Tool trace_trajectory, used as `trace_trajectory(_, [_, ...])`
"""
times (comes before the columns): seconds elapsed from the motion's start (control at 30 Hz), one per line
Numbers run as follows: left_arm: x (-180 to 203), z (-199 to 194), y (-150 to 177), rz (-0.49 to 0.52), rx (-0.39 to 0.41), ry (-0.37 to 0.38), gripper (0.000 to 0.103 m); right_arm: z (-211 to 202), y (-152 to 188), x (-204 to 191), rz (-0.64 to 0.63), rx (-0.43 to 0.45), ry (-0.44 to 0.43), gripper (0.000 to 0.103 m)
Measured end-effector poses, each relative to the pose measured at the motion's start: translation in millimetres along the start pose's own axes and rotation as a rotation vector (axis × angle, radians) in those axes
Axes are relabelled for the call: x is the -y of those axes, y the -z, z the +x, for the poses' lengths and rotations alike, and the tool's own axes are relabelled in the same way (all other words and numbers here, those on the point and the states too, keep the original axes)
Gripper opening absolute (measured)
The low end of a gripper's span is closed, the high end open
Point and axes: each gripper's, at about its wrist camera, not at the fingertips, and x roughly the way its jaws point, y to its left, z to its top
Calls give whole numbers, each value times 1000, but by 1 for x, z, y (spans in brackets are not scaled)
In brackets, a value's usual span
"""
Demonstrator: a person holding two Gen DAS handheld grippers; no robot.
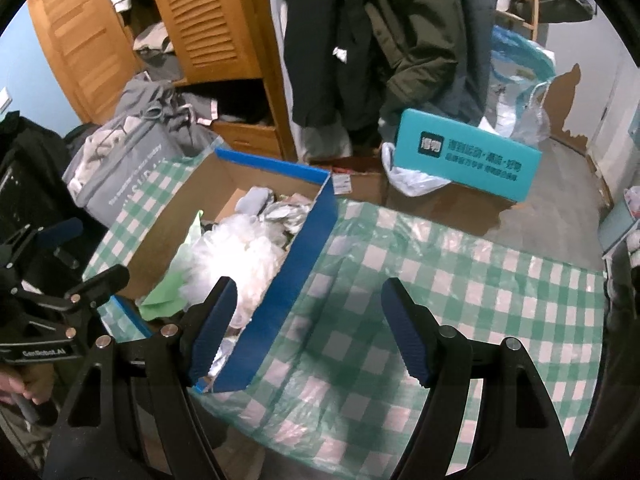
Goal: Organize soft objects
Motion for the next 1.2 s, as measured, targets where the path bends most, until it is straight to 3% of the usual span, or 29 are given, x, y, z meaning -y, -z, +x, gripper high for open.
trace_trajectory(0.43, [17,-5,-5,10,5,-9,101,-19,4,12,-11,41,11,74])
trace_trajectory(1.2, [26,-1,-9,6,-24,-9,101,-19,10,21,10,15,-14,74])
